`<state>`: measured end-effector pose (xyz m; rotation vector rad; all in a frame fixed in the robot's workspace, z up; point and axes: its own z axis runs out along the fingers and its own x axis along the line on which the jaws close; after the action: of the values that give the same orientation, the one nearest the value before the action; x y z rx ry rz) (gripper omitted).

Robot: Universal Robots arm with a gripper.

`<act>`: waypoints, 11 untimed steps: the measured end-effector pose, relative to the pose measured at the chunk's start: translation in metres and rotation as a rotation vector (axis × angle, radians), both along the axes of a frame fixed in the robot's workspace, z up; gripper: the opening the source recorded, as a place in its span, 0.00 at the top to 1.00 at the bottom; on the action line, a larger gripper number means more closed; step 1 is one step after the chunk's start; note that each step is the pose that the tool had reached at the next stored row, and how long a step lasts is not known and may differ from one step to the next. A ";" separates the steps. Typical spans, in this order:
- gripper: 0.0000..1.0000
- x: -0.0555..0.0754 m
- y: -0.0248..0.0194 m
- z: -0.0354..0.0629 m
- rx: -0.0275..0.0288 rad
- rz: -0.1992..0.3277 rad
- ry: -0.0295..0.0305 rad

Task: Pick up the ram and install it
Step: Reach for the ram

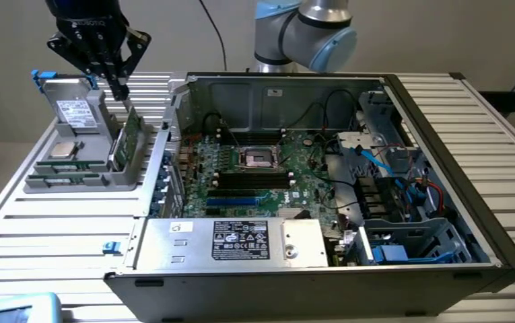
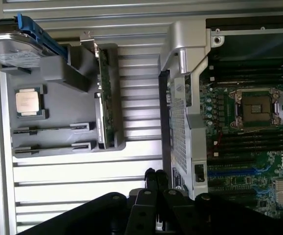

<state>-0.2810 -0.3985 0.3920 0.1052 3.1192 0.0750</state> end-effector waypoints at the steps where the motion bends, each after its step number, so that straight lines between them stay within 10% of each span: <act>1: 0.89 -0.004 0.0003 -0.0003 0.0000 0.000 0.0000; 11: 0.89 -0.050 0.0075 -0.0055 -0.0010 0.000 0.0000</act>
<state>-0.3311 -0.3909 0.3866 0.1051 3.1192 0.0733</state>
